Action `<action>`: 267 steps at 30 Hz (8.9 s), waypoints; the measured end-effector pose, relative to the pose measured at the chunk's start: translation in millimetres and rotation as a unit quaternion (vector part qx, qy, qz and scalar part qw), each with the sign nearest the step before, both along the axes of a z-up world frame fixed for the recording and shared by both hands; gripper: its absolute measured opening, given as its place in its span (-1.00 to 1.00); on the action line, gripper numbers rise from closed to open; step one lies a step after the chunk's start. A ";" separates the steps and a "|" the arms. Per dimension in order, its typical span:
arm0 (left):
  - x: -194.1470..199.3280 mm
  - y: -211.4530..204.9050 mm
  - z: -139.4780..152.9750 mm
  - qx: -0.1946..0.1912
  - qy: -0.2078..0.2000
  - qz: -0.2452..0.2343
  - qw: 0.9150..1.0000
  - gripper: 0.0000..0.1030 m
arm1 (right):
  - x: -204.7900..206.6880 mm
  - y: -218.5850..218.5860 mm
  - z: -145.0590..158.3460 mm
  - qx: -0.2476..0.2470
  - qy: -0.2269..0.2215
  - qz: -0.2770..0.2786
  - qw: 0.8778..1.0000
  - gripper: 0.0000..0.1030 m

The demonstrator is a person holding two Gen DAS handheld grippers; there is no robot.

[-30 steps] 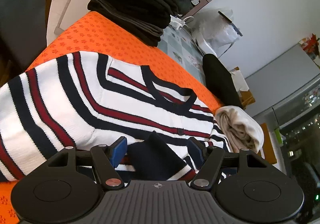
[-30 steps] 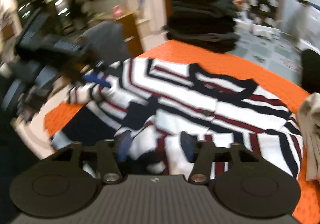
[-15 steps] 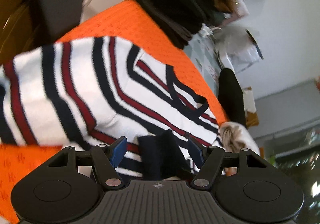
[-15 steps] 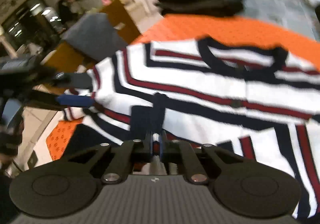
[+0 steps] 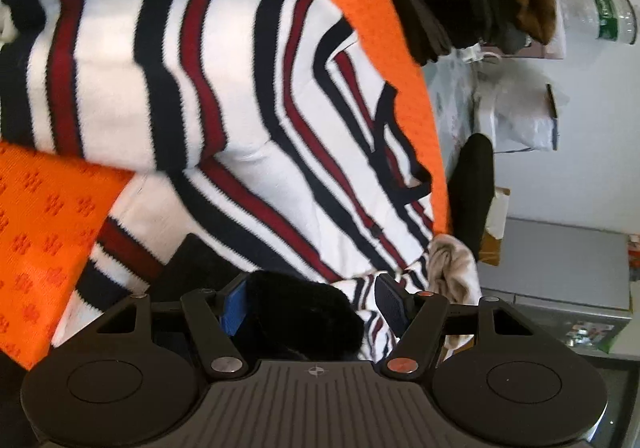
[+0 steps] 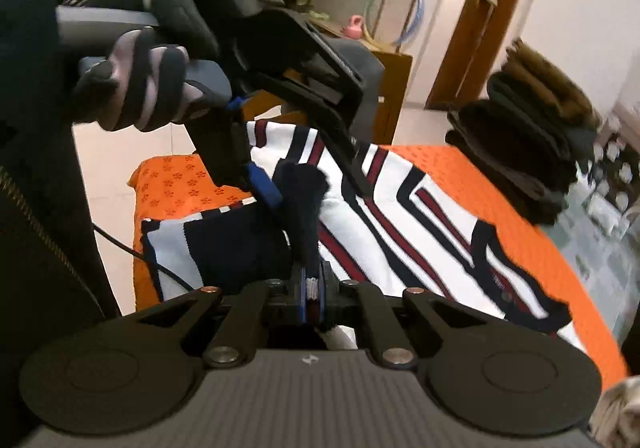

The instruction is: Fold clothes

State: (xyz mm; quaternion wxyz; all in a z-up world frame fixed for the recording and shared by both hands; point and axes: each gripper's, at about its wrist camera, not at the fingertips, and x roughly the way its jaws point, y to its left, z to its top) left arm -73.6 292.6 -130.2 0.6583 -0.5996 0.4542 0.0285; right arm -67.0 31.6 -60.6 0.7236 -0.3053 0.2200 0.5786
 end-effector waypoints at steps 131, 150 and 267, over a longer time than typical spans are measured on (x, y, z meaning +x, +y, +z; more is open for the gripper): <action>-190.8 135.5 -62.0 0.212 -0.099 0.174 0.956 0.04 | 99.1 -40.9 20.4 0.002 0.107 -0.377 0.920 -0.16; -168.8 135.7 -106.4 0.051 -0.085 0.277 0.956 -0.22 | 91.2 -47.9 22.2 0.006 0.098 -0.392 0.915 -0.14; 44.0 -175.0 99.2 0.225 -0.434 -0.401 0.775 0.08 | 46.7 -171.6 1.5 0.061 0.143 -0.552 0.819 -0.03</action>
